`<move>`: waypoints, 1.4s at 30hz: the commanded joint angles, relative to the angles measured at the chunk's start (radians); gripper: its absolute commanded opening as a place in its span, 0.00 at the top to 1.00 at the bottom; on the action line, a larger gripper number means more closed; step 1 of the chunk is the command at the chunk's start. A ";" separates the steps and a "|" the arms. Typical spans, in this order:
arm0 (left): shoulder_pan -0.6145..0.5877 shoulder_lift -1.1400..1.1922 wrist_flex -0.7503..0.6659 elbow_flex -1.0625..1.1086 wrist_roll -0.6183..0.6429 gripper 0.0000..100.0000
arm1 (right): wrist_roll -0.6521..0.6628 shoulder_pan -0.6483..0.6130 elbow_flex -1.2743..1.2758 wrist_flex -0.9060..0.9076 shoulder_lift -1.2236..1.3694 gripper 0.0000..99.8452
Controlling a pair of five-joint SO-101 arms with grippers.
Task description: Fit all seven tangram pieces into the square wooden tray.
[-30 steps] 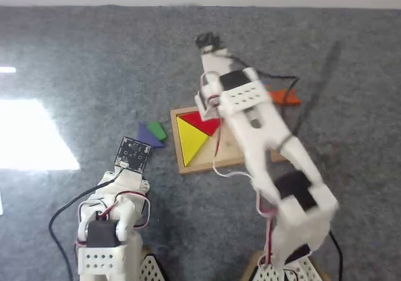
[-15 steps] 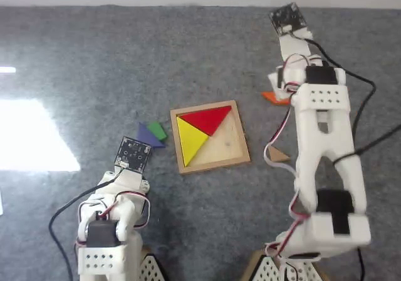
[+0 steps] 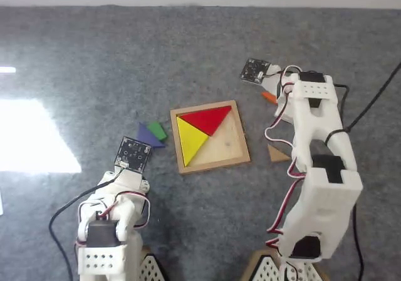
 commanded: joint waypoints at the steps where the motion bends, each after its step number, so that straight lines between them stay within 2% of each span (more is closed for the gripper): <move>1: -0.003 -0.020 0.006 -0.013 0.005 0.98 | 0.052 0.012 -0.092 -0.015 0.030 0.62; 11: -0.003 -0.020 0.006 -0.013 0.005 0.98 | 0.190 0.012 -0.247 -0.018 0.199 0.62; 16: -0.003 -0.020 0.006 -0.013 0.005 0.98 | 0.201 0.010 -0.267 -0.012 0.249 0.63; 24: -0.003 -0.020 0.006 -0.013 0.005 0.98 | 0.196 0.013 -0.262 0.031 0.255 0.88; 33: -0.003 -0.020 0.006 -0.013 0.005 0.98 | 0.192 0.010 -0.267 0.344 0.217 0.91; 37: -0.003 -0.020 0.006 -0.013 0.005 0.98 | 0.063 0.008 -0.267 0.427 0.180 0.91; 42: -0.003 -0.020 0.006 -0.013 0.005 0.98 | -0.175 0.007 -0.267 0.354 0.120 0.97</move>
